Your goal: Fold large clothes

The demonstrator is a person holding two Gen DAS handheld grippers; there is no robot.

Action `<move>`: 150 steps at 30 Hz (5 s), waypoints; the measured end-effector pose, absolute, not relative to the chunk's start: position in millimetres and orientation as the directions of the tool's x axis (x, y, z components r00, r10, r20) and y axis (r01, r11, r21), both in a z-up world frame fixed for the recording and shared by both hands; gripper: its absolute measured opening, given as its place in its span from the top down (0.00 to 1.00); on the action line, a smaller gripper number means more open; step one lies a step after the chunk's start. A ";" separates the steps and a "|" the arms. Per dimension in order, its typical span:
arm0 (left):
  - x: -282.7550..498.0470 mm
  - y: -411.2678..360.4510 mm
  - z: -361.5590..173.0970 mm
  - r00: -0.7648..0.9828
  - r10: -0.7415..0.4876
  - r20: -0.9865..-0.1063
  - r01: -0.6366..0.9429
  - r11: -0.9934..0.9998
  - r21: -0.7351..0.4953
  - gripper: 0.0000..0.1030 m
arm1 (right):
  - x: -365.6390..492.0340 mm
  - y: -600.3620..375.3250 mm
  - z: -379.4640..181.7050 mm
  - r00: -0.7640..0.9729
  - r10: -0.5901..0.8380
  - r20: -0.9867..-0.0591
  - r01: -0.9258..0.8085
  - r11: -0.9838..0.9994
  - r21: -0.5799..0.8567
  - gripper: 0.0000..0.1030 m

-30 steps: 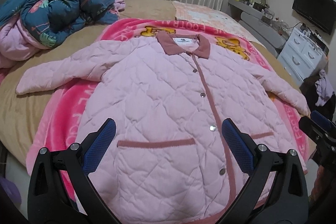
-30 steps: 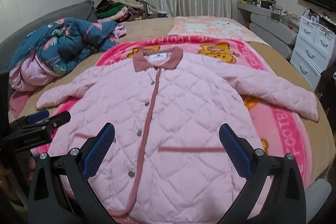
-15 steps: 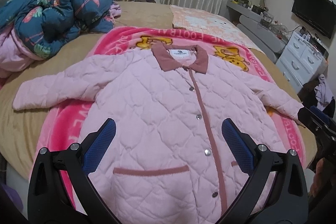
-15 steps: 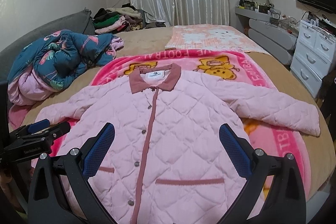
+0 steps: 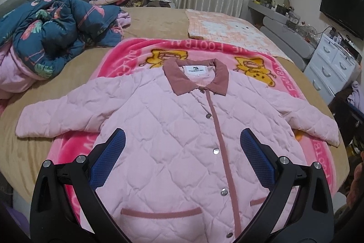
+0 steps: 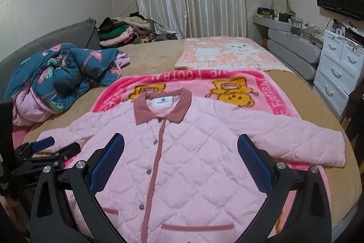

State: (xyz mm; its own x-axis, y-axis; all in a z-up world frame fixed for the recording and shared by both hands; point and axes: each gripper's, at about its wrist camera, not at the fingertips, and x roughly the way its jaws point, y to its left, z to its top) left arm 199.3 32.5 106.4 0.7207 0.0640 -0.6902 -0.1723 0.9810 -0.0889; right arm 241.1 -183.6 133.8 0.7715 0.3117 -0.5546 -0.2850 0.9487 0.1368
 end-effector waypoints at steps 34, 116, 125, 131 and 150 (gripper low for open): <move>317.3 -24.8 71.2 0.670 0.000 -0.742 -0.141 0.982 -0.127 0.08 | 342.0 -295.7 76.2 0.789 0.120 -0.602 0.020 0.975 0.221 0.04; 400.9 -117.5 -30.3 0.489 -0.007 -0.872 -0.033 0.999 -0.027 0.08 | 380.9 -574.2 -78.9 0.859 0.023 -0.512 0.433 0.502 0.749 0.82; 388.7 -100.1 -5.9 0.530 -0.019 -0.848 -0.031 0.999 -0.042 0.08 | 391.9 -515.7 -4.5 0.907 0.088 -0.411 0.247 0.679 0.691 0.84; 376.3 -72.3 18.1 0.571 -0.033 -0.820 -0.044 0.996 -0.071 0.08 | 399.9 -459.9 32.3 0.916 0.146 -0.374 0.136 0.765 0.629 0.84; 352.4 -1.9 55.4 0.633 -0.013 -0.774 -0.137 0.982 -0.129 0.08 | 397.5 -360.3 80.2 0.901 0.295 -0.319 -0.096 0.851 0.516 0.84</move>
State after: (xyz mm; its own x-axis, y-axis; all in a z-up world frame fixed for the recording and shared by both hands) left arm 352.4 -1.9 55.4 0.6328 -0.0133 -0.7742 -0.1370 0.9822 -0.1289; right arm 397.5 -360.3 80.2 0.9008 0.2946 -0.3190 -0.0959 0.8515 0.5156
